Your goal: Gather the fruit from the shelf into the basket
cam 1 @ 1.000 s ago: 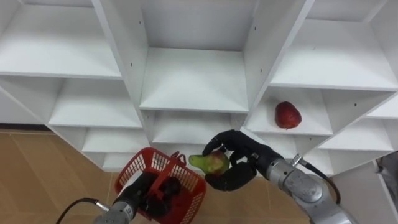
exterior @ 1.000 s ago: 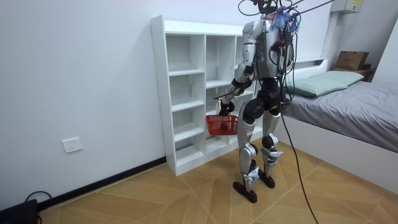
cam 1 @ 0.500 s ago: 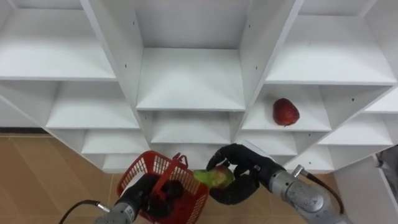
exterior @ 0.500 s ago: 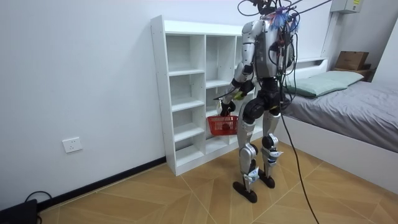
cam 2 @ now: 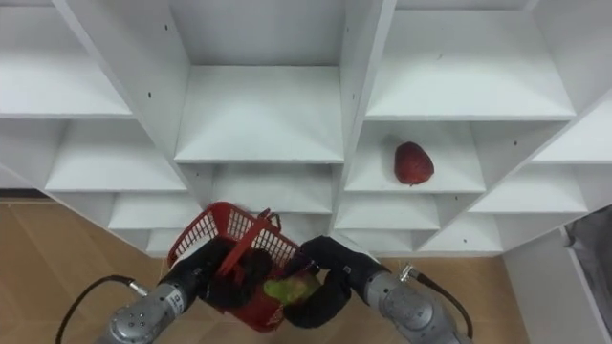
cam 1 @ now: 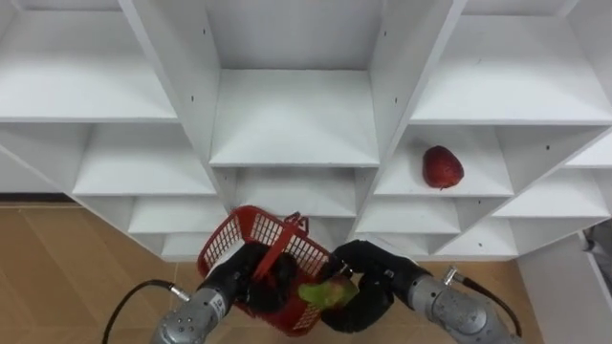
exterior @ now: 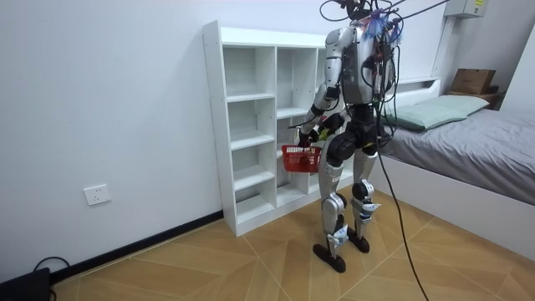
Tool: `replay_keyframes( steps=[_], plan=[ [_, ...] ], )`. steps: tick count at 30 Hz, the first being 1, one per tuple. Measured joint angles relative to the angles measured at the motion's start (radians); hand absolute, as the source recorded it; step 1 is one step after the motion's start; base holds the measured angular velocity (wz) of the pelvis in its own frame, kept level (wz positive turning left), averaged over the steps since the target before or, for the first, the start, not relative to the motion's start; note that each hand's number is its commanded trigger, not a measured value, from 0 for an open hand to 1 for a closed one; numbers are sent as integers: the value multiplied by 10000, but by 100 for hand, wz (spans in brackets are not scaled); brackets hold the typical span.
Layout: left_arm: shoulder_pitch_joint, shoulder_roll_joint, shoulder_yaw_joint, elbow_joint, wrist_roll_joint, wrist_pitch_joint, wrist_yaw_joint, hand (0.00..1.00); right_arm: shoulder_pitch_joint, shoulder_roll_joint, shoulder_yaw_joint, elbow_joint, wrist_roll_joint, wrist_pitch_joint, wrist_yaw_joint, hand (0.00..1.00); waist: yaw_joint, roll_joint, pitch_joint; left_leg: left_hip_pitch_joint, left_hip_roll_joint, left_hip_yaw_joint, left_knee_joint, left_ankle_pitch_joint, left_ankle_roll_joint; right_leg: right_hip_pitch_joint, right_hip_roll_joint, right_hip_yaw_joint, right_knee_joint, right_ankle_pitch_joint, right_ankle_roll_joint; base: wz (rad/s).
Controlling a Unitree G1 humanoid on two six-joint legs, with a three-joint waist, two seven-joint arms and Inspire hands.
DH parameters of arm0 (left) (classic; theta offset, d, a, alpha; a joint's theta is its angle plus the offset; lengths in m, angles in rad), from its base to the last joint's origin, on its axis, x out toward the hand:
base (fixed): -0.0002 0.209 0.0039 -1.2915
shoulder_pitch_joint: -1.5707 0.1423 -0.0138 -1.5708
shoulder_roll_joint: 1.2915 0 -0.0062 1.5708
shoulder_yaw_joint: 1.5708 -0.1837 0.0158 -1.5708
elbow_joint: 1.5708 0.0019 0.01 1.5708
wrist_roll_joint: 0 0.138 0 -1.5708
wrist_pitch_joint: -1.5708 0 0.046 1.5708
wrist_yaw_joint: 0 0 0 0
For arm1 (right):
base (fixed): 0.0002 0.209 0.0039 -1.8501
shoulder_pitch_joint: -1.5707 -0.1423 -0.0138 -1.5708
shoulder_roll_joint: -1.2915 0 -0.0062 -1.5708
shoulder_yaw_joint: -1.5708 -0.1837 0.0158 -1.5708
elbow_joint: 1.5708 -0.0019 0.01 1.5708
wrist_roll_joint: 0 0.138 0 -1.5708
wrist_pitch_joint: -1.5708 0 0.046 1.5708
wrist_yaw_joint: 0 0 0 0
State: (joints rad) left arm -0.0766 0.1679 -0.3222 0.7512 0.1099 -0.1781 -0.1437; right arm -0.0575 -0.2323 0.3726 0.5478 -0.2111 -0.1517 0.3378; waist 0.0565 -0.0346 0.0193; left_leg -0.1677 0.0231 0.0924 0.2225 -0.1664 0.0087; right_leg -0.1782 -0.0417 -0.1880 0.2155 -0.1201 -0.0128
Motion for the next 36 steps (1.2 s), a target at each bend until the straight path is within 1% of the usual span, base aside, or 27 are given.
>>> replay_keyframes(
  steps=[2, 5, 9, 13, 19, 27, 34, 36],
  plan=[
    [2, 2, -164, 0, -1, 0, -80, 100, -11, 2, 6, 142, -81, -1, -9, 100, 7, -4, 4, 10, -3, 48, -6, 3, 6, -5, 2, 42, 1, -17, 16, 0],
    [8, 9, -177, 0, -1, -1, -259, 100, -46, 9, 6, 421, -344, 2, -113, 100, 28, -5, 6, 9, -3, 65, -14, 4, 6, -15, 12, 117, 7, -29, 26, 0],
    [6, 3, -176, -6, -1, -1, -281, 100, -71, 16, 9, 431, -346, 3, -232, 100, 26, -8, 4, -76, -3, 103, -11, 4, 6, -135, 10, 165, 48, -41, 25, 0],
    [-12, 15, -299, -41, -44, -1, -353, 100, -126, -18, 156, 439, -287, 3, -308, 100, 19, -7, 4, -137, -7, 106, 3, 5, 7, -181, -1, 117, 38, -43, 28, 0],
    [-62, 58, -330, -41, -403, -88, -430, 100, -695, -19, 179, 1073, -337, -11, -458, 100, 27, -4, 5, -121, -7, 106, 3, 6, 9, -176, -10, 67, 40, -43, 29, 0],
    [-60, 63, -466, -41, -406, -206, -455, 100, -1441, -10, 179, 2328, -327, -29, -796, 100, 25, -15, 14, -107, -8, 106, 3, 8, 12, -156, -18, 52, 47, -43, 28, 0],
    [-65, 92, -541, -41, -409, -210, -457, 100, -1753, 10, 178, 2659, -328, -27, -1154, 100, 20, -91, 85, -113, -10, 106, -4, 8, 12, -156, -18, 53, 27, -45, 31, 0],
    [-84, 93, -547, -41, -409, -210, -461, 100, -1805, 10, 178, 2674, -344, -27, -1174, 100, 12, -114, 118, -118, -11, 106, -3, 8, 12, -164, -17, 60, 26, -45, 31, 0]
  ],
)
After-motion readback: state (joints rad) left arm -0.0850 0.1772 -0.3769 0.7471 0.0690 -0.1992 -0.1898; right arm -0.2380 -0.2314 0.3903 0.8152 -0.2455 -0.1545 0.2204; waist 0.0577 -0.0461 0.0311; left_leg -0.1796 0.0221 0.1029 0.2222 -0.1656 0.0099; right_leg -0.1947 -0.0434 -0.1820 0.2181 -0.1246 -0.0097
